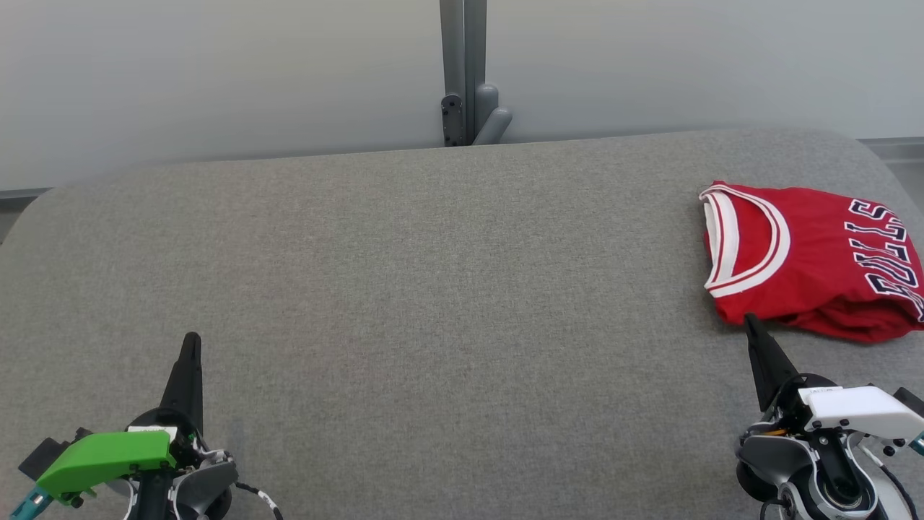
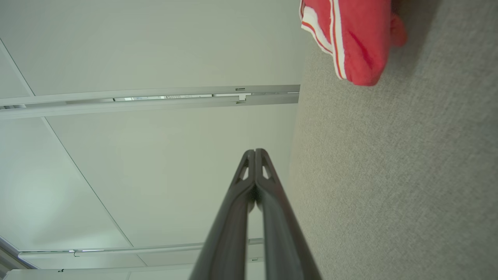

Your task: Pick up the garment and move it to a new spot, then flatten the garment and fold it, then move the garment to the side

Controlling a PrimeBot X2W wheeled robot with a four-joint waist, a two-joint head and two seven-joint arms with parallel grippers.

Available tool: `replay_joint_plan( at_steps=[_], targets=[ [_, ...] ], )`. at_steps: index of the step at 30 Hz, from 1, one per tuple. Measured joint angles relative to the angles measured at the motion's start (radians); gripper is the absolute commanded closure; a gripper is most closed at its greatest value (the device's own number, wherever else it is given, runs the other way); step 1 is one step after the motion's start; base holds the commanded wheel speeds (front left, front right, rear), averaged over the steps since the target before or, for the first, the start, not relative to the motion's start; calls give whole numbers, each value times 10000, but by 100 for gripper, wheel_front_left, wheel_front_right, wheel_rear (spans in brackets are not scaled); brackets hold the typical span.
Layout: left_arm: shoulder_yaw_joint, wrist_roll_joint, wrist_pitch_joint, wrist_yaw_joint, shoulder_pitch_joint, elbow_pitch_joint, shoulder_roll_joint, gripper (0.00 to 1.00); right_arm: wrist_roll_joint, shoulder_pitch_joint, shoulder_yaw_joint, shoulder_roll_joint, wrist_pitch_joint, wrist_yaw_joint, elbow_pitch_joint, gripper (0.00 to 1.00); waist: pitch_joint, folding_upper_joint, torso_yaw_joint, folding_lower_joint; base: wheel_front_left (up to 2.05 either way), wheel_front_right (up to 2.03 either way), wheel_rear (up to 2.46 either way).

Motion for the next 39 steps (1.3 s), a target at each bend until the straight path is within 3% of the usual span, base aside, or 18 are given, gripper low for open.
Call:
replay_joint_plan(
  at_steps=[39],
  targets=[
    [0, -2, 0, 0, -4, -2, 0, 100, 0, -1, -23, 8, 13, 0, 0, 100, 0, 0, 0, 0, 0, 0, 0]
  ],
)
